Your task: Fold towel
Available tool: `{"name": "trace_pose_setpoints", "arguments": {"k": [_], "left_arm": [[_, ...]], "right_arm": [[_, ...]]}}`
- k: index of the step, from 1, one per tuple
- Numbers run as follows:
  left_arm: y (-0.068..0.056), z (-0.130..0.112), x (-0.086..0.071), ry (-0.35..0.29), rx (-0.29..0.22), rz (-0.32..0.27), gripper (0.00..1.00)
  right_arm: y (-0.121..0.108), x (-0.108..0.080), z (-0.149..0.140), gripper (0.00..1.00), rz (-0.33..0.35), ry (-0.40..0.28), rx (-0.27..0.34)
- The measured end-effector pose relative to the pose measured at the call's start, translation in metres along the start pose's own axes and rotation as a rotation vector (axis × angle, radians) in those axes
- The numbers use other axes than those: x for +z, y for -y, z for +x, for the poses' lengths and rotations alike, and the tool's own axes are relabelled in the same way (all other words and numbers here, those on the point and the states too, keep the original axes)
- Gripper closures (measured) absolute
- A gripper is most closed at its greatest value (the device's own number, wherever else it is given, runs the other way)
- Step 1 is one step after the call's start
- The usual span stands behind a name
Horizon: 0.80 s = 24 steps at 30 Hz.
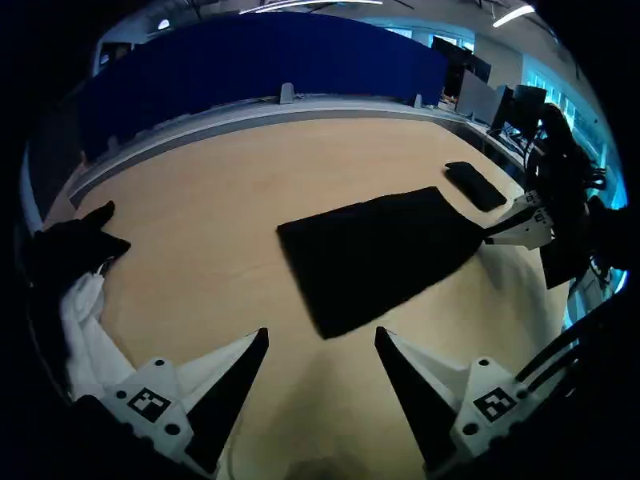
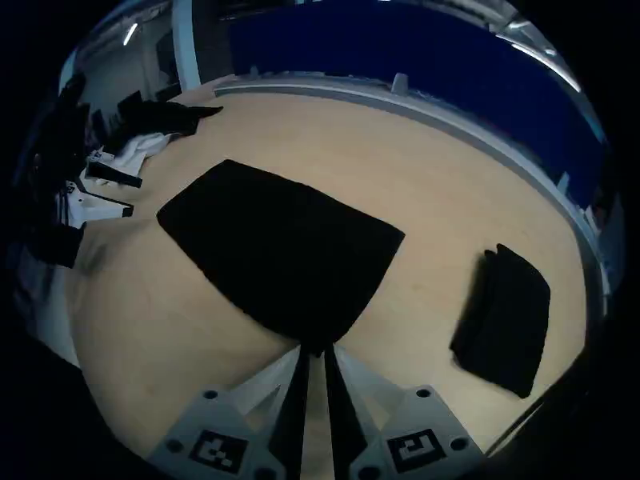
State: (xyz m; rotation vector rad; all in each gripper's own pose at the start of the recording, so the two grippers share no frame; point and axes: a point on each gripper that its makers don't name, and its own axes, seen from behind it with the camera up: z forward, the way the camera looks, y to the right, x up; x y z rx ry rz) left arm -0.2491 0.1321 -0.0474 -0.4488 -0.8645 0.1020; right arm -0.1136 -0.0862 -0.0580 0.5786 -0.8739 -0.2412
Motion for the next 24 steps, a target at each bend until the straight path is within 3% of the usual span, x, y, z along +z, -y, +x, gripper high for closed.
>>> {"name": "trace_pose_setpoints", "arguments": {"k": [12,18,24], "left_arm": [[-0.014,-0.004,0.026,0.024,0.057,-0.052,0.02],[-0.017,-0.013,0.038,0.044,0.108,-0.057,0.20],[-0.021,-0.018,0.041,0.057,0.145,-0.071,0.30]], "right_arm": [[0.002,0.001,-0.002,0.86,0.004,-0.005,0.024],[0.002,0.002,-0.004,0.86,0.007,-0.008,0.039],[0.002,0.002,-0.004,0.86,0.009,-0.014,0.048]]}}
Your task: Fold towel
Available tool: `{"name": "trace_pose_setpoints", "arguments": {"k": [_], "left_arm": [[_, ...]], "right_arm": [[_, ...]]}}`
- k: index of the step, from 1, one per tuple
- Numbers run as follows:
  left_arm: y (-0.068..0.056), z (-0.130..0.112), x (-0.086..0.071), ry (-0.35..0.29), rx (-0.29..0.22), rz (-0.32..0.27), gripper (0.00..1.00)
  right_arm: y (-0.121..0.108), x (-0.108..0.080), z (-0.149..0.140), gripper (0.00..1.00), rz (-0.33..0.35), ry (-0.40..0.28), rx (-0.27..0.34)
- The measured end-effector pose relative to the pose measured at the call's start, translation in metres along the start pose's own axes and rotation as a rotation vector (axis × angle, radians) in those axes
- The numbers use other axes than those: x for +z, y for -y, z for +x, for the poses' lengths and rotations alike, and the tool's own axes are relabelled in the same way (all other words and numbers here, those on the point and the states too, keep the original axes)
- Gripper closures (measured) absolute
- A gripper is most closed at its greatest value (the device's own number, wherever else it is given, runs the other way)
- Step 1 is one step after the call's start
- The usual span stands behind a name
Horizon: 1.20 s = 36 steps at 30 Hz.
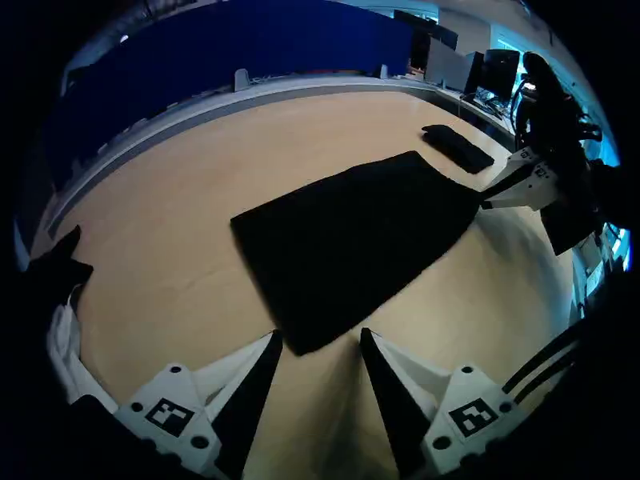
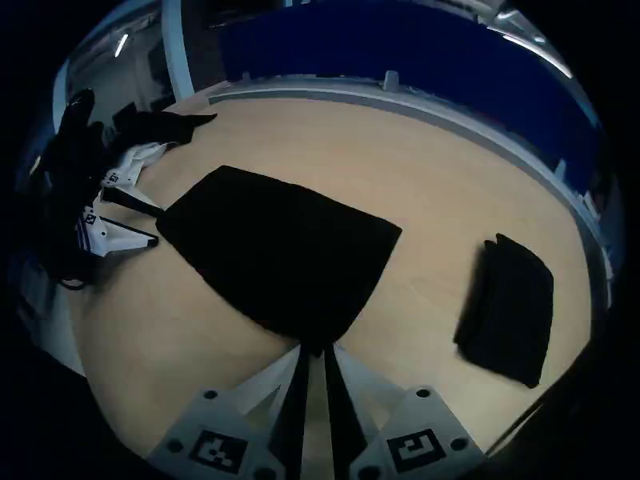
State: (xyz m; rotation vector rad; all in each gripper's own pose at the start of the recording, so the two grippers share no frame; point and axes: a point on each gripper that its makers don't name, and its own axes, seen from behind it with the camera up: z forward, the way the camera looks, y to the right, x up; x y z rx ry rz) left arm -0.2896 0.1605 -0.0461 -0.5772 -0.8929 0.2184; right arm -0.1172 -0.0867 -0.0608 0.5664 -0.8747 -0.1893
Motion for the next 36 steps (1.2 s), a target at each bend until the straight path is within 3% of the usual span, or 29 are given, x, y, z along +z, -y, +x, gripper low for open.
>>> {"name": "trace_pose_setpoints", "arguments": {"k": [4,6,10,21,26,36], "left_arm": [[0.002,0.000,-0.001,0.008,0.006,0.004,0.37],[0.004,-0.001,-0.002,0.012,0.006,0.009,0.48],[0.006,-0.001,-0.001,0.017,0.010,0.012,0.49],[0.014,-0.002,0.001,0.024,0.008,0.038,0.82],[0.011,-0.001,-0.001,0.021,0.006,0.033,0.94],[0.007,0.006,-0.005,0.001,0.001,0.040,0.95]], "right_arm": [[-0.001,0.000,0.000,0.86,0.000,0.000,0.001],[-0.001,0.001,0.001,0.86,0.000,-0.002,0.001],[-0.002,0.001,0.002,0.86,0.000,-0.006,0.002],[-0.002,0.002,0.002,0.86,0.005,-0.007,0.006],[-0.001,0.003,0.003,0.87,0.003,-0.009,0.003],[-0.002,0.001,0.007,0.87,-0.001,-0.019,0.009]]}}
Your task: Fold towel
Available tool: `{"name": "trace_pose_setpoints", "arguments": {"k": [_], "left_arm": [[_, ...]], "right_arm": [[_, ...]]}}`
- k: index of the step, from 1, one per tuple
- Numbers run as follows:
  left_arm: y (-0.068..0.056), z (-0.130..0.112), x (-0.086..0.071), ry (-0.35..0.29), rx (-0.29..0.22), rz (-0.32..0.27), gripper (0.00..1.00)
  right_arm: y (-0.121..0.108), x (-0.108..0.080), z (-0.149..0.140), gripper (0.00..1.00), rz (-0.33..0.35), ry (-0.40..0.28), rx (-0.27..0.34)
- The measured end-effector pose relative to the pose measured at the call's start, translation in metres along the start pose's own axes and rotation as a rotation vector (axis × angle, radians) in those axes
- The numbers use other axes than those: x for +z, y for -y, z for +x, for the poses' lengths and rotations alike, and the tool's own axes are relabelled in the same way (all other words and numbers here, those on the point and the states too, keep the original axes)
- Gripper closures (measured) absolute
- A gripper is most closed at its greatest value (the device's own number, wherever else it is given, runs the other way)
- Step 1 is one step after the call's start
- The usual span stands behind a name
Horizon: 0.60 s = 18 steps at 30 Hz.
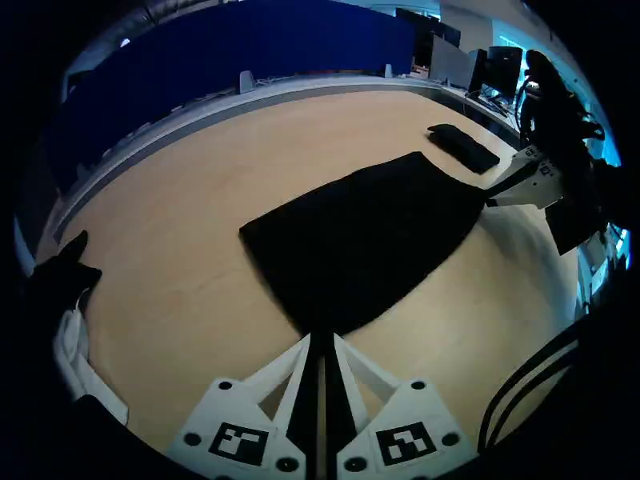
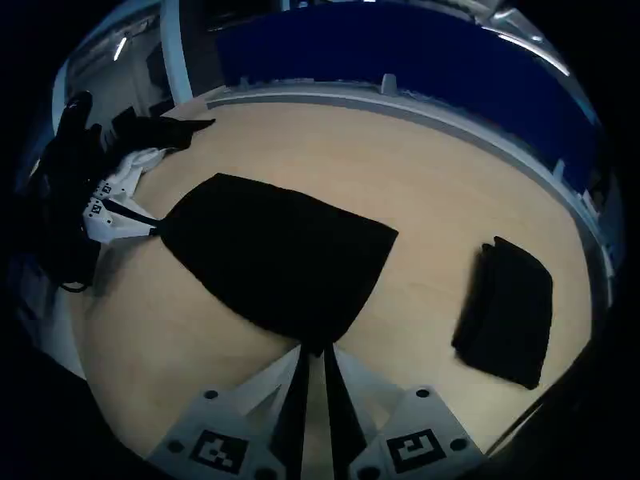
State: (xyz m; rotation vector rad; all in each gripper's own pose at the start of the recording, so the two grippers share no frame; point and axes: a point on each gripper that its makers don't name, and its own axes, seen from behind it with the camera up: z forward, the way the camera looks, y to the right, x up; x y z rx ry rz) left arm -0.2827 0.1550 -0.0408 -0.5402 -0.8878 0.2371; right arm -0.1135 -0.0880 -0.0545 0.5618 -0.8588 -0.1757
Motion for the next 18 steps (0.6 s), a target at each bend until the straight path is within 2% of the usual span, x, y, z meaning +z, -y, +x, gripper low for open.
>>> {"name": "trace_pose_setpoints", "arguments": {"k": [9,18], "left_arm": [[0.004,0.013,-0.010,-0.025,-0.041,0.007,0.95],[0.002,0.001,-0.006,0.007,-0.021,0.010,0.95]], "right_arm": [[0.002,-0.009,0.007,0.87,-0.003,-0.020,0.002],[0.002,-0.007,0.003,0.87,0.000,-0.010,0.003]]}}
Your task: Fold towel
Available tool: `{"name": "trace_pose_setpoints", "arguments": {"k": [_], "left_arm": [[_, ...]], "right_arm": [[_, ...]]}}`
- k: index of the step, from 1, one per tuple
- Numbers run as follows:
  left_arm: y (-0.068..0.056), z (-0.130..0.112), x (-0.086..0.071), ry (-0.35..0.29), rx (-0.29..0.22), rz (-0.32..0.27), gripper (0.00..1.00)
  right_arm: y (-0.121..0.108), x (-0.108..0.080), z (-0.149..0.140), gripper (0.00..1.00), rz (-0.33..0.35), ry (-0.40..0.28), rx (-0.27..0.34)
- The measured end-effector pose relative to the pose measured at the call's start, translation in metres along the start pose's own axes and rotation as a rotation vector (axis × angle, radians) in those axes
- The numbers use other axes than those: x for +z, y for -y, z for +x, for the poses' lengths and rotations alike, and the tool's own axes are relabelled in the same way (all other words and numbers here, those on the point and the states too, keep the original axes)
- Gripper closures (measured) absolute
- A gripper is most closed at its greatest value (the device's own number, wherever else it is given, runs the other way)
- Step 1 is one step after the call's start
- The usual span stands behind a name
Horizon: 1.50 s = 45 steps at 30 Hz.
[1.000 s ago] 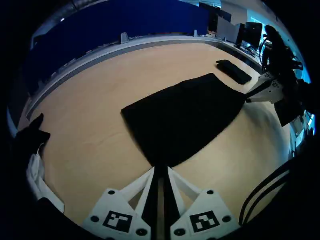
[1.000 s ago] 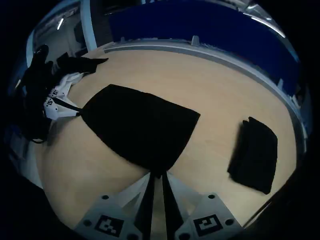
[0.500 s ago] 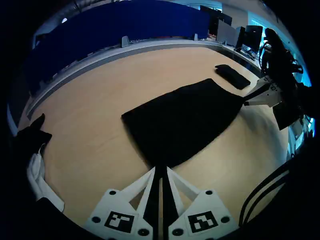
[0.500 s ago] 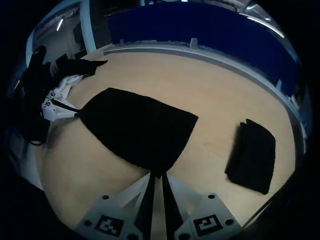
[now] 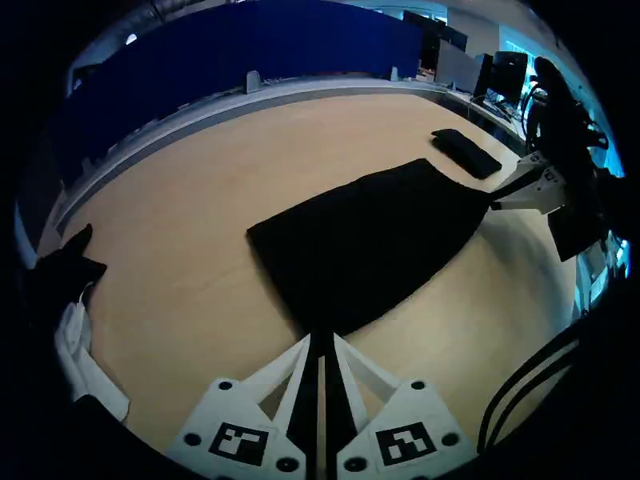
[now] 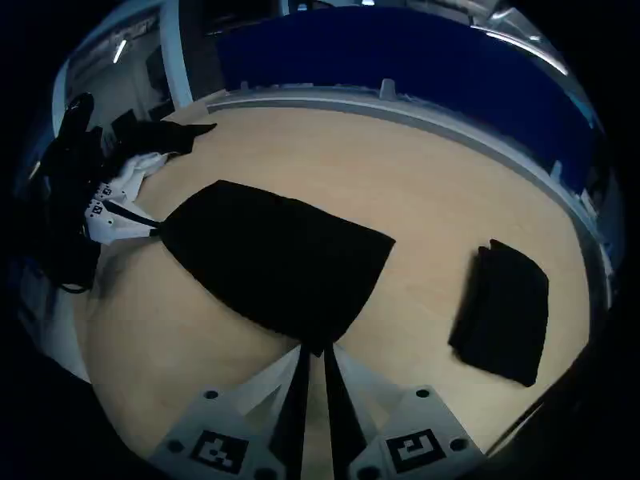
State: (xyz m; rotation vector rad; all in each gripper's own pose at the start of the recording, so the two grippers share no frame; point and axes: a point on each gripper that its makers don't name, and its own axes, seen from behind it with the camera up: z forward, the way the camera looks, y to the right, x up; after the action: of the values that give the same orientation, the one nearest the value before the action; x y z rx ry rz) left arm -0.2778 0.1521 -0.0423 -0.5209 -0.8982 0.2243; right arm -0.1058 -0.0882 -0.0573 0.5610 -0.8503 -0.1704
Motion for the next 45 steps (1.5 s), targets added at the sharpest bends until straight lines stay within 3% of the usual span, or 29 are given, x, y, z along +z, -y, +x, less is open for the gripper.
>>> {"name": "trace_pose_setpoints", "arguments": {"k": [10,14,20,26,28,30,36,45], "left_arm": [[-0.003,-0.002,0.003,0.003,-0.019,-0.013,0.94],[-0.001,-0.008,0.005,0.021,-0.012,-0.008,0.82],[-0.003,-0.005,0.001,0.013,-0.009,-0.014,0.53],[-0.002,-0.004,-0.004,0.011,-0.014,-0.017,0.33],[0.000,-0.003,-0.007,0.010,-0.017,-0.010,0.22],[0.002,-0.002,-0.011,0.006,-0.021,-0.003,0.20],[0.011,-0.003,-0.033,-0.017,-0.072,0.038,0.20],[0.021,-0.022,-0.089,-0.034,-0.185,0.102,0.20]], "right_arm": [[0.001,0.003,-0.005,0.87,-0.003,0.013,-0.002],[0.002,0.004,-0.008,0.87,-0.002,0.018,0.002],[0.003,0.004,-0.009,0.87,0.000,0.020,0.000],[0.003,0.004,-0.007,0.87,0.003,0.020,-0.002],[0.004,0.004,-0.007,0.87,0.004,0.020,-0.003],[0.004,0.003,-0.007,0.87,0.005,0.020,-0.004],[0.003,0.003,-0.004,0.87,0.005,0.018,-0.007],[0.005,0.001,0.012,0.87,0.008,0.012,-0.036]]}}
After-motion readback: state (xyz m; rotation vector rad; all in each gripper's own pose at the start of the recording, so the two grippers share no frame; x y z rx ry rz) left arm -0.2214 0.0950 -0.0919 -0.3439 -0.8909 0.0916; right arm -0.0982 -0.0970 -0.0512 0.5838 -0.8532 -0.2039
